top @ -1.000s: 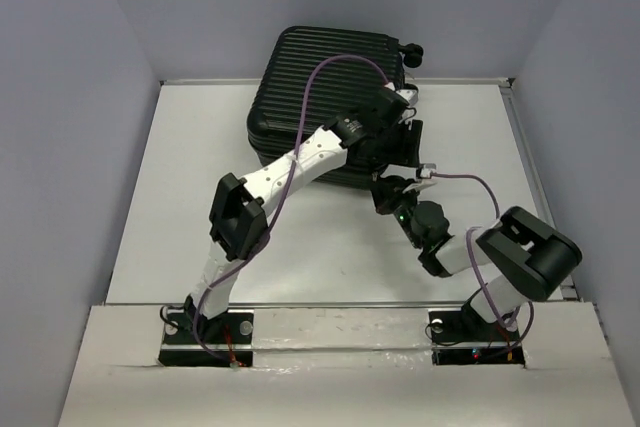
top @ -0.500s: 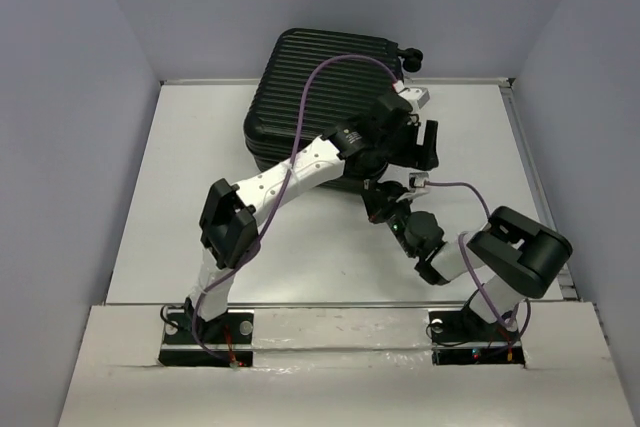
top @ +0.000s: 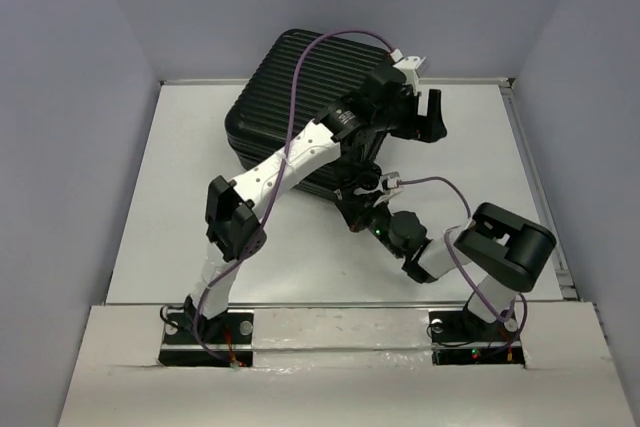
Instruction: Pack the luggage
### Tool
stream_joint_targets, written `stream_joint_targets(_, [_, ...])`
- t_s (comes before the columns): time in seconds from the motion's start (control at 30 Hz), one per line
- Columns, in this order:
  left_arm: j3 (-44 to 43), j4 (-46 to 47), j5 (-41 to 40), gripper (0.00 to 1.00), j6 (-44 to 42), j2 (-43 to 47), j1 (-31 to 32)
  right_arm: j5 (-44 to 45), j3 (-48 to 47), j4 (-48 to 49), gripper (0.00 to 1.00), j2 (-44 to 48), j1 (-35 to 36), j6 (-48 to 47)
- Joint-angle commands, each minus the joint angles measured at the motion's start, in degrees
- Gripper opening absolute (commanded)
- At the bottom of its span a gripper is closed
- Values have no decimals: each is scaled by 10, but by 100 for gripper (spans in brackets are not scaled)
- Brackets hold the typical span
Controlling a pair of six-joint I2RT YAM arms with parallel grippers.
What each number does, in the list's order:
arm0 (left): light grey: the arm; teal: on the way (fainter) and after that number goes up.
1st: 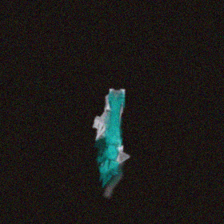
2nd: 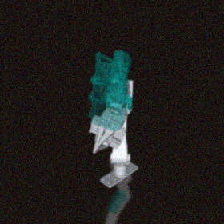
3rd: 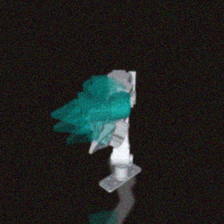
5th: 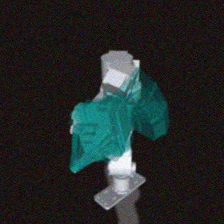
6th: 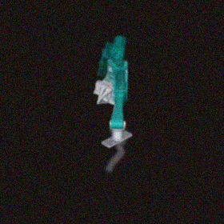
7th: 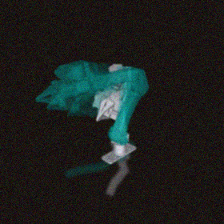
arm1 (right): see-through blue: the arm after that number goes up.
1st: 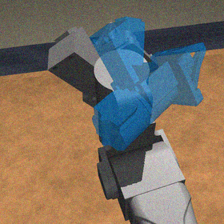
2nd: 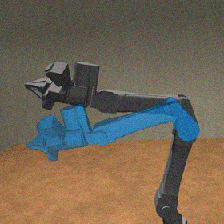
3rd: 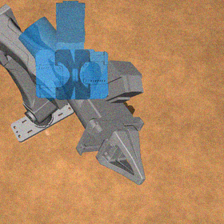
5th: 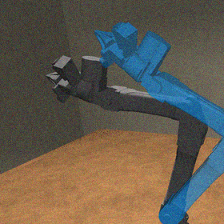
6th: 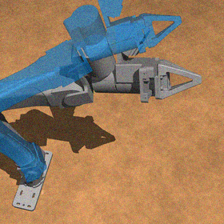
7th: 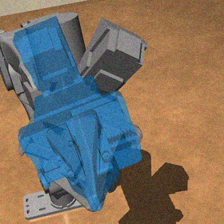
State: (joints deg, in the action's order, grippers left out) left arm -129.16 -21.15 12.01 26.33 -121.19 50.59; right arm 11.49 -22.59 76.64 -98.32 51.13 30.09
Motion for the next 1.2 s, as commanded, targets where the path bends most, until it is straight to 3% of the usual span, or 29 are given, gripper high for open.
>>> stream_joint_targets(0.0, [132,39,-11,99,-18,140,-24,9,61,14,17,76,-8,-5])
stream_joint_targets(0.07, [199,74,-14,99,-13,226,-67,-15,59,-45,41,105,-8,-6])
stream_joint_targets(0.1, [262,81,-20,99,-8,254,-86,-25,58,-97,63,137,-8,-12])
stream_joint_targets(0.23, [411,103,-45,99,-1,392,-209,-15,72,-236,88,246,-8,-19])
stream_joint_targets(0.33, [502,100,-47,99,-6,472,-331,8,62,-373,97,346,-13,-21])
stream_joint_targets(0.43, [562,98,-62,99,-23,488,-439,41,37,-501,98,430,-13,-23])
stream_joint_targets(0.47, [578,107,-46,99,-21,489,-468,48,33,-518,96,445,-18,-25])
stream_joint_targets(0.5, [600,119,18,99,-15,482,-529,52,26,-549,91,458,-30,-28])
stream_joint_targets(0.6, [594,130,70,99,-19,433,-568,50,-16,-604,84,485,-50,-35])
stream_joint_targets(0.7, [566,146,178,99,-19,389,-572,8,-67,-634,99,471,-89,-51])
stream_joint_targets(0.73, [564,174,207,99,-10,381,-572,-4,-82,-642,100,462,-96,-56])
stream_joint_targets(1.03, [520,201,350,99,9,250,-546,-21,-205,-708,100,337,-147,-92])
stream_joint_targets(1.1, [526,200,327,99,2,228,-514,-36,-222,-708,99,309,-157,-103])
stream_joint_targets(1.17, [536,199,304,99,-7,224,-482,-49,-231,-708,90,299,-166,-105])
